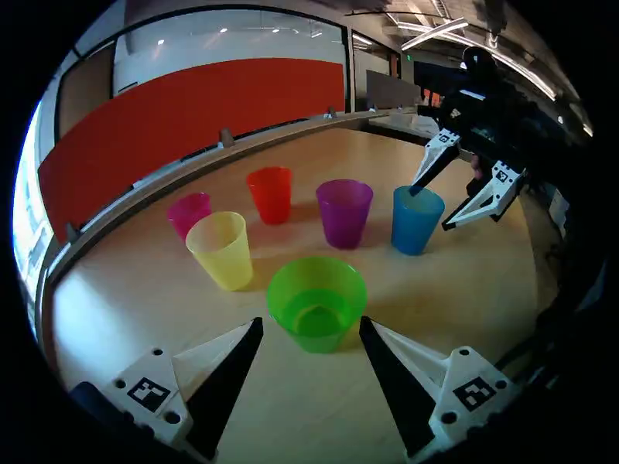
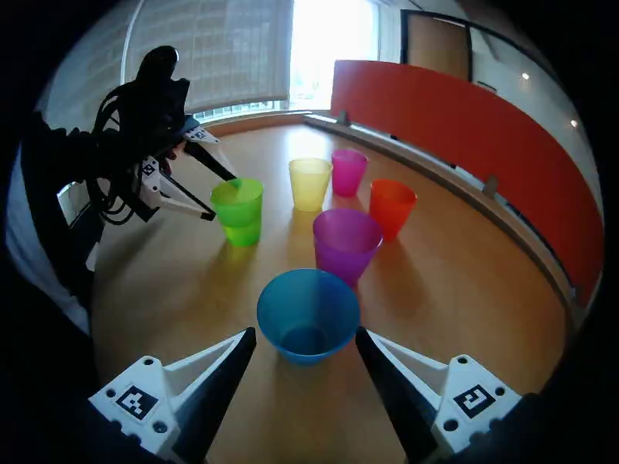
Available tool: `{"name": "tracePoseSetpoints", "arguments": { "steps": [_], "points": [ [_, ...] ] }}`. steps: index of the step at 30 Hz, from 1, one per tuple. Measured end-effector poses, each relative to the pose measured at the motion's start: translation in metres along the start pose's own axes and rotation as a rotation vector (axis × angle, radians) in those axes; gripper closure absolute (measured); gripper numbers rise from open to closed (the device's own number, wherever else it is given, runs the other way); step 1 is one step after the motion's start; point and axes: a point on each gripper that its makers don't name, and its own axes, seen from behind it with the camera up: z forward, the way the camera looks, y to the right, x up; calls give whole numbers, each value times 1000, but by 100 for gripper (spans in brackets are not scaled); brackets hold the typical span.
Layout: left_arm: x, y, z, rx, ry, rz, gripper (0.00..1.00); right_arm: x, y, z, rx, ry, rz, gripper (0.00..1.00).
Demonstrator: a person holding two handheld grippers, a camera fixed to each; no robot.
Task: Pour water
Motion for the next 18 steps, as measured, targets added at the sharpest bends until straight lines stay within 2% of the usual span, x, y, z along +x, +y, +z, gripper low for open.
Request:
{"name": "tracePoseSetpoints", "arguments": {
  "steps": [9, 18],
  "points": [
    [-7, -2, -17, 26, 2, -6, 8, -12, -1, -16, -33, -1, 16, 0],
    [-14, -12, -35, 93, 12, -31, 8, -19, 2, -33, -77, 11, 43, 0]
  ]
}}
